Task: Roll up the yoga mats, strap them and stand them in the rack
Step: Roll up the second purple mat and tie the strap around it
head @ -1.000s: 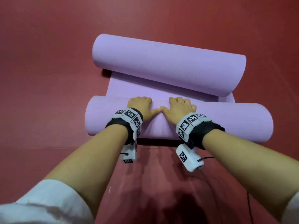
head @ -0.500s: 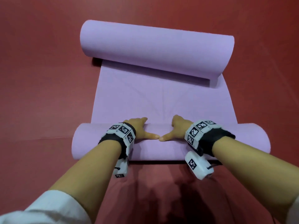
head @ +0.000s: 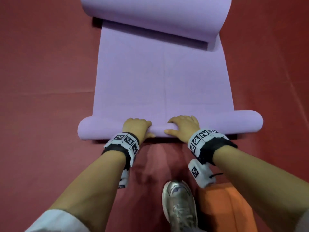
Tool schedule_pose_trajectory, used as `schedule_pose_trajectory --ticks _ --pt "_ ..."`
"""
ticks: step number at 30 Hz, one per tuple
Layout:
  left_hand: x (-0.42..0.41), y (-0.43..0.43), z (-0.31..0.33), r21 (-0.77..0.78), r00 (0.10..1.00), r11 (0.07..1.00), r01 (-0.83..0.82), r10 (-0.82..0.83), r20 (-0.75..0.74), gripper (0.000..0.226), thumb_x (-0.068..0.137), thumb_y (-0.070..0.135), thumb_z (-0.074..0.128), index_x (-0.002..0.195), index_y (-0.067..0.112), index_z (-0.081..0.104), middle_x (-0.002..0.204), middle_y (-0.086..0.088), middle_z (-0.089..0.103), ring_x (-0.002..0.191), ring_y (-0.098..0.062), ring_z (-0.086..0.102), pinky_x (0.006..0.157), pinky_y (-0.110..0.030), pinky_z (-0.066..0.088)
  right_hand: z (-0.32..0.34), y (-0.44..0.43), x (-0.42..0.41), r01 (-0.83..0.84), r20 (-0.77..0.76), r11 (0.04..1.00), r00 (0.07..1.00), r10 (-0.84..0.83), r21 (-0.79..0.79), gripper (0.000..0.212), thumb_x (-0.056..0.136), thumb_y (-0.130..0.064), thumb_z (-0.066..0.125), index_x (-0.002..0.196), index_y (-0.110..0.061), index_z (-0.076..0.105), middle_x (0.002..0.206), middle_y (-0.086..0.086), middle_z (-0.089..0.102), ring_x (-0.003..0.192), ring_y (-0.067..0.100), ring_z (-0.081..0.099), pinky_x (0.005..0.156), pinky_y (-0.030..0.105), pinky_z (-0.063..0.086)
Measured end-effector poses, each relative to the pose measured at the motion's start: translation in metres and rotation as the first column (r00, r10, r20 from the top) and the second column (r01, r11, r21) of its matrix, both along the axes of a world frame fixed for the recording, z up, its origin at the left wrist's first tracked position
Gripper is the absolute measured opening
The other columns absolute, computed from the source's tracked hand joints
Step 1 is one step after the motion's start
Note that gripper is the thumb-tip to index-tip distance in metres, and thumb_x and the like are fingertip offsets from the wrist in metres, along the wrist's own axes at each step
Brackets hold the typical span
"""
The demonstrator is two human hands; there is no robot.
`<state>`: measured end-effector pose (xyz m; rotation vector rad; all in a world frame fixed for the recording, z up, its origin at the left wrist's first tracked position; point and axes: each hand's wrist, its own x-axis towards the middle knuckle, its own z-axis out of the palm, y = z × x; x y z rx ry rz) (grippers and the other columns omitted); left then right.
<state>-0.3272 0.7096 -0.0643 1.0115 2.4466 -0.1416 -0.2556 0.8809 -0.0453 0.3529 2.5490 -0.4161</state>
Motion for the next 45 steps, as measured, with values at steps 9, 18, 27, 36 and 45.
schedule_pose_trajectory --ticks 9,18,27,36,45 --pt "0.029 -0.058 -0.039 0.257 0.99 0.966 -0.002 0.038 -0.136 0.059 0.073 0.067 0.045 0.095 0.019 0.072 0.1 -0.009 0.057 0.092 -0.035 0.057 0.076 -0.042 0.044 -0.064 -0.039 0.044 0.042 -0.19 0.993 0.98 -0.063 -0.11 0.051 0.088 -0.055 0.053 0.127 -0.023 0.055 0.131 0.0 0.046 0.124 0.02 0.041 0.103 0.027 0.026" --pt "0.047 -0.048 -0.048 0.102 0.983 0.979 -0.177 0.171 0.059 0.04 0.094 0.047 0.046 0.118 0.017 0.055 0.117 -0.006 0.059 0.11 -0.026 0.052 0.088 -0.034 0.039 -0.076 -0.035 0.069 -0.036 -0.262 0.995 0.965 0.011 -0.093 0.039 0.089 -0.047 0.055 0.118 -0.021 0.054 0.117 0.0 0.059 0.11 0.022 0.053 0.091 0.029 0.032" --pt "0.041 -0.025 -0.056 0.024 0.971 0.995 -0.097 0.1 -0.218 0.043 0.1 0.044 0.029 0.116 0.022 0.062 0.123 0.0 0.054 0.117 -0.023 0.044 0.092 -0.032 0.031 -0.084 -0.029 0.054 -0.063 -0.189 0.997 0.98 0.056 -0.032 0.039 0.098 -0.048 0.036 0.111 -0.021 0.062 0.109 0.006 0.067 0.103 0.028 0.058 0.081 0.032 0.041" --pt "0.037 -0.006 -0.08 -0.032 0.956 0.975 -0.218 0.207 -0.206 0.048 0.102 0.042 0.023 0.111 0.018 0.064 0.113 -0.006 0.066 0.106 -0.027 0.06 0.084 -0.032 0.042 -0.091 -0.031 0.04 -0.137 -0.182 0.986 0.971 0.154 0.099 0.046 0.103 -0.039 0.023 0.11 -0.014 0.061 0.11 0.006 0.066 0.105 0.028 0.058 0.085 0.034 0.038" --pt "0.042 0.0 -0.091 0.059 0.92 0.97 -0.237 0.244 -0.306 0.043 0.098 0.04 0.038 0.108 0.01 0.067 0.117 -0.007 0.056 0.114 -0.029 0.044 0.09 -0.036 0.031 -0.106 -0.028 0.048 -0.097 -0.383 0.995 0.918 0.1 0.028 0.032 0.099 -0.042 0.037 0.109 -0.015 0.05 0.09 0.01 0.065 0.087 0.032 0.061 0.065 0.034 0.038"
